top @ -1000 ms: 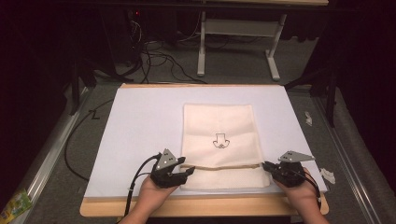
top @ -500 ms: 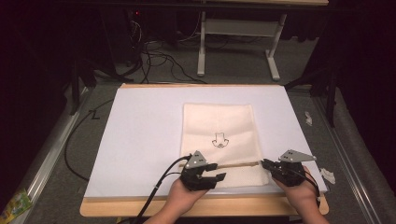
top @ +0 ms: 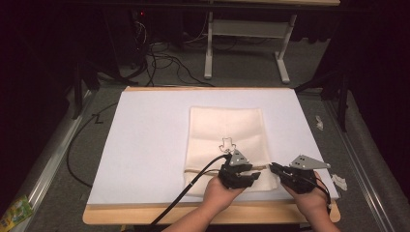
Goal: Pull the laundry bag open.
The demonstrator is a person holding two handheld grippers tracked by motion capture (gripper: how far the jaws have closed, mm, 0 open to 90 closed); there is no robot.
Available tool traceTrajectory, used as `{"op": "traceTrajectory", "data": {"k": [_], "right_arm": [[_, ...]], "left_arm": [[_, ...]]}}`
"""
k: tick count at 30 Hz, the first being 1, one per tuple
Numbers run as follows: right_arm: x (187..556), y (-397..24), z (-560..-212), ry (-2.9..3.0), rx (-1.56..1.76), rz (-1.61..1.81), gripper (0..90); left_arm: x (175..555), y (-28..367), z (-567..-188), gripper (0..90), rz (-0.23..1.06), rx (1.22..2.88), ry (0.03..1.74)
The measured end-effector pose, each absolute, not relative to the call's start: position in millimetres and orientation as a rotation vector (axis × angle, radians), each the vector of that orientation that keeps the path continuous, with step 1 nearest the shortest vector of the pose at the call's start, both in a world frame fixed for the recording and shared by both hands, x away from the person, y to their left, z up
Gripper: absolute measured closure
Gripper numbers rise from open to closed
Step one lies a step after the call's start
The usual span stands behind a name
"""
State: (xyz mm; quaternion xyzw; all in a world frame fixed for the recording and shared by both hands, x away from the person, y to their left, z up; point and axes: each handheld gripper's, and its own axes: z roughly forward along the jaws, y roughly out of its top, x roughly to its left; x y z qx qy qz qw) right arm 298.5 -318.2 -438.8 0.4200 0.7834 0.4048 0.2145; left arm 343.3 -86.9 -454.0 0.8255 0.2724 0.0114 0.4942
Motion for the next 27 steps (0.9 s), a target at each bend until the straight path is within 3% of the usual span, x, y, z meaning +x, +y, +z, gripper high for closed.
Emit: {"op": "traceTrajectory", "data": {"k": [5, 17, 27], "right_arm": [[298, -319, -437, 2.168, 1.164, 1.141, 85.4], [297, -319, -434, 2.167, 1.149, 1.168, 85.4], [297, -318, -433, 2.173, 1.165, 1.174, 85.6]], "left_arm": [[349, -102, -461, 70.0, 0.028, 2.019, 0.673], [343, -107, -463, 85.8, 0.028, 1.944, 0.649], [344, -101, -465, 87.1, -0.008, 1.937, 0.664]]}}
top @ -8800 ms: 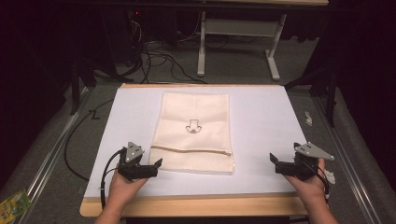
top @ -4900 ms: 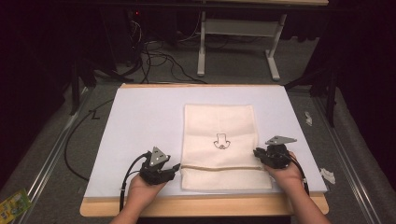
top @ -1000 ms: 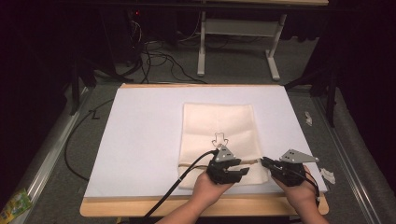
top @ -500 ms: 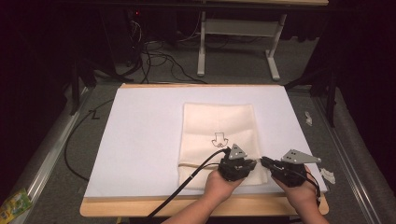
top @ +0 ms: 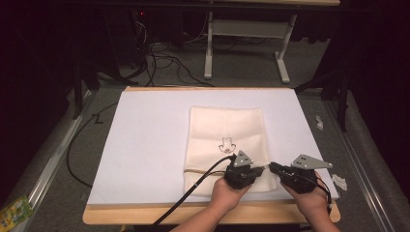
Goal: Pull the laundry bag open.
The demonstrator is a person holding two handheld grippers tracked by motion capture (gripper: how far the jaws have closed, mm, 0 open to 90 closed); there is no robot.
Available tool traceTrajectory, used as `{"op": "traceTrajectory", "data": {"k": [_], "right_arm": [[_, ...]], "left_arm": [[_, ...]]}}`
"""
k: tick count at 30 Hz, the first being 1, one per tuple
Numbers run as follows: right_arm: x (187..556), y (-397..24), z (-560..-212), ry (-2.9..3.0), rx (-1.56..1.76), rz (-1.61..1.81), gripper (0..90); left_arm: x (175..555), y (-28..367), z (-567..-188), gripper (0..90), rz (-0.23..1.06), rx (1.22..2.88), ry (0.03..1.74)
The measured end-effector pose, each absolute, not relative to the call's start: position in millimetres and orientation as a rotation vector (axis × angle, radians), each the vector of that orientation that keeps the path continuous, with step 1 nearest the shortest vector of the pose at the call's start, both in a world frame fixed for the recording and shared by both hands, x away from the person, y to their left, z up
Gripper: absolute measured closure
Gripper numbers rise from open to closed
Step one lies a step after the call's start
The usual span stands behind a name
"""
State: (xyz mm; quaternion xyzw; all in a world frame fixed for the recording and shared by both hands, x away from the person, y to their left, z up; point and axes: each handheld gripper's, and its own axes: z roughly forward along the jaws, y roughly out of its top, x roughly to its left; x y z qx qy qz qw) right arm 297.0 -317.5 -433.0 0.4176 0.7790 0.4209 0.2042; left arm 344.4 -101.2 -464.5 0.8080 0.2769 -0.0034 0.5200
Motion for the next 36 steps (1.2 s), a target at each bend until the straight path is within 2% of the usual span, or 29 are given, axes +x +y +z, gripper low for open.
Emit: {"op": "traceTrajectory", "data": {"k": [12, 23, 26, 36], "right_arm": [[298, -316, -430, 2.169, 1.176, 1.196, 86.3], [297, -317, -431, 2.171, 1.182, 1.22, 86.2], [297, -317, -431, 2.172, 1.184, 1.219, 86.2], [298, -319, -433, 2.171, 1.193, 1.228, 85.9]], "left_arm": [[348, -92, -464, 87.0, -0.081, 1.89, 0.646], [341, -96, -473, 82.3, -0.028, 1.92, 0.605], [341, -96, -473, 86.0, -0.027, 1.918, 0.619], [342, -87, -469, 86.5, -0.054, 1.861, 0.634]]}}
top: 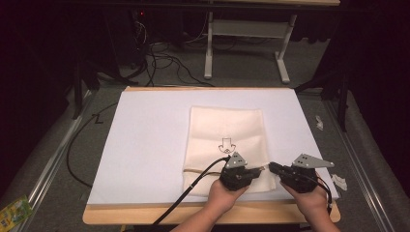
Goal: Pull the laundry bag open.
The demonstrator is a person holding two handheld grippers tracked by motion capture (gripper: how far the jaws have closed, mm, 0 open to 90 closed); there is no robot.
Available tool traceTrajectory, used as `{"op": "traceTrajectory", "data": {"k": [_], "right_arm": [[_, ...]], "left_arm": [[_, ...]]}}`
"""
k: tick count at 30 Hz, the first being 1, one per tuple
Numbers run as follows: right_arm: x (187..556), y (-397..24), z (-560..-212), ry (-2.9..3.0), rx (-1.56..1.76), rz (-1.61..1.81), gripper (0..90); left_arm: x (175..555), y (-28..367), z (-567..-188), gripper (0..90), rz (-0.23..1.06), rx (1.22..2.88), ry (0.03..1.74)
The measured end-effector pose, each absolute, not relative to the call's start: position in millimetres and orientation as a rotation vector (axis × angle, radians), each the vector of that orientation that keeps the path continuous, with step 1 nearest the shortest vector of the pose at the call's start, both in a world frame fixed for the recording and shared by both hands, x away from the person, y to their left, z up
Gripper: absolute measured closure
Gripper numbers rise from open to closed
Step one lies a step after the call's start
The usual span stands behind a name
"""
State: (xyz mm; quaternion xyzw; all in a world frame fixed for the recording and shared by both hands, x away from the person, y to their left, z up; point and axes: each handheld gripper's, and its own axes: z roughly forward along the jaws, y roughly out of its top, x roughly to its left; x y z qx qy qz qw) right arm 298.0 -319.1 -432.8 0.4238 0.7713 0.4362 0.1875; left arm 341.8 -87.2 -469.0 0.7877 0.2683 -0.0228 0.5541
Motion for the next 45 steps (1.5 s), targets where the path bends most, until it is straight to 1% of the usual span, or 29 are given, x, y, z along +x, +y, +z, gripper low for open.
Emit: {"op": "traceTrajectory", "data": {"k": [7, 21, 25, 27, 28, 31, 35, 40, 43, 45], "right_arm": [[298.1, -319.1, -433.7, 2.17, 1.201, 1.225, 86.0], [298.4, -318.2, -435.2, 2.17, 1.208, 1.221, 86.0], [298.5, -315.4, -434.1, 2.156, 1.219, 1.196, 86.1], [299.0, -314.3, -434.5, 2.155, 1.218, 1.197, 86.1], [298.7, -313.3, -434.2, 2.155, 1.219, 1.194, 86.2], [299.0, -313.1, -433.1, 2.155, 1.22, 1.211, 86.3], [299.0, -312.5, -433.1, 2.16, 1.214, 1.22, 86.5], [297.7, -316.2, -434.6, 2.165, 1.225, 1.25, 86.4], [298.0, -316.9, -433.9, 2.159, 1.23, 1.261, 86.4], [298.2, -316.3, -434.2, 2.163, 1.231, 1.267, 86.4]], "left_arm": [[345.4, -86.6, -465.8, 86.5, -0.055, 1.82, 0.657], [349.2, -90.5, -466.7, 87.1, -0.068, 1.833, 0.673], [347.9, -87.2, -469.4, 87.3, -0.091, 1.822, 0.722], [347.1, -86.9, -469.6, 87.4, -0.088, 1.822, 0.727], [344.4, -86.1, -468.9, 87.4, -0.063, 1.823, 0.73], [343.3, -83.9, -468.9, 87.6, -0.063, 1.81, 0.739], [343.9, -82.4, -469.6, 87.6, -0.081, 1.808, 0.731], [340.4, -84.8, -465.7, 87.5, -0.068, 1.828, 0.694], [341.0, -84.8, -465.4, 87.1, -0.069, 1.822, 0.703], [340.7, -86.9, -465.4, 86.4, -0.045, 1.827, 0.706]]}}
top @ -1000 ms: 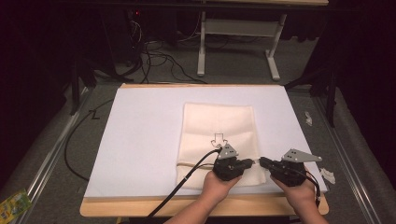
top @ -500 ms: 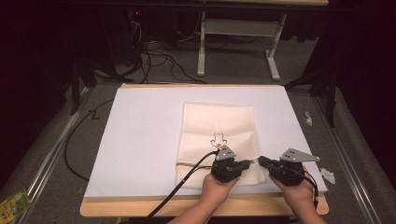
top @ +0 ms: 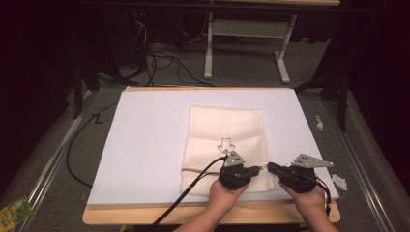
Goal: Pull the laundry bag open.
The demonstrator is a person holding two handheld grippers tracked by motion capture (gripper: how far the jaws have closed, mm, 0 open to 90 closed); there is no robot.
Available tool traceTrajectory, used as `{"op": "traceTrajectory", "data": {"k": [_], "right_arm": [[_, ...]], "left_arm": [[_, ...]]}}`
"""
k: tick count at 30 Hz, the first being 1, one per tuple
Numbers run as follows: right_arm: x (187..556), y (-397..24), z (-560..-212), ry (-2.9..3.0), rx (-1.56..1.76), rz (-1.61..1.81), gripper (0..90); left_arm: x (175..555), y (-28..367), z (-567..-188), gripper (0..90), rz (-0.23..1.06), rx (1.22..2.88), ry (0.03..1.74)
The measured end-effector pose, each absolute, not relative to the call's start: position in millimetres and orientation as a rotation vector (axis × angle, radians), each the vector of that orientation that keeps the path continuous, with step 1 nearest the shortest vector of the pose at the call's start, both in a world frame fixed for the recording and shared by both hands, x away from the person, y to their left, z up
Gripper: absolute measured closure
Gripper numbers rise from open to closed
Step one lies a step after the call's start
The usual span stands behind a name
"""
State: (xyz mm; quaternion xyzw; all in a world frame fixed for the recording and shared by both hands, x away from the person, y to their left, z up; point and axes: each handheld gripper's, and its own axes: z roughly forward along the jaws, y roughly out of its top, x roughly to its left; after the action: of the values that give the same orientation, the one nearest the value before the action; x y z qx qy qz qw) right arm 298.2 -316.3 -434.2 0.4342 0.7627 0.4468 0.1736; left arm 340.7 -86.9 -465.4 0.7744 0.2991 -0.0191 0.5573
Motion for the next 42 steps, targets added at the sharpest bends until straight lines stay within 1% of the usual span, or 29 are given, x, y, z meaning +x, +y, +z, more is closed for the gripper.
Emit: {"op": "traceTrajectory", "data": {"k": [20, 33, 42], "right_arm": [[298, -314, -434, 2.164, 1.222, 1.265, 86.3], [299, -308, -435, 2.166, 1.236, 1.221, 87.0], [296, -304, -431, 2.163, 1.208, 1.232, 87.6]], "left_arm": [[344, -96, -467, 87.2, -0.024, 1.845, 0.726], [345, -88, -471, 87.8, -0.061, 1.819, 0.769], [344, -83, -470, 88.0, -0.062, 1.801, 0.77]]}}
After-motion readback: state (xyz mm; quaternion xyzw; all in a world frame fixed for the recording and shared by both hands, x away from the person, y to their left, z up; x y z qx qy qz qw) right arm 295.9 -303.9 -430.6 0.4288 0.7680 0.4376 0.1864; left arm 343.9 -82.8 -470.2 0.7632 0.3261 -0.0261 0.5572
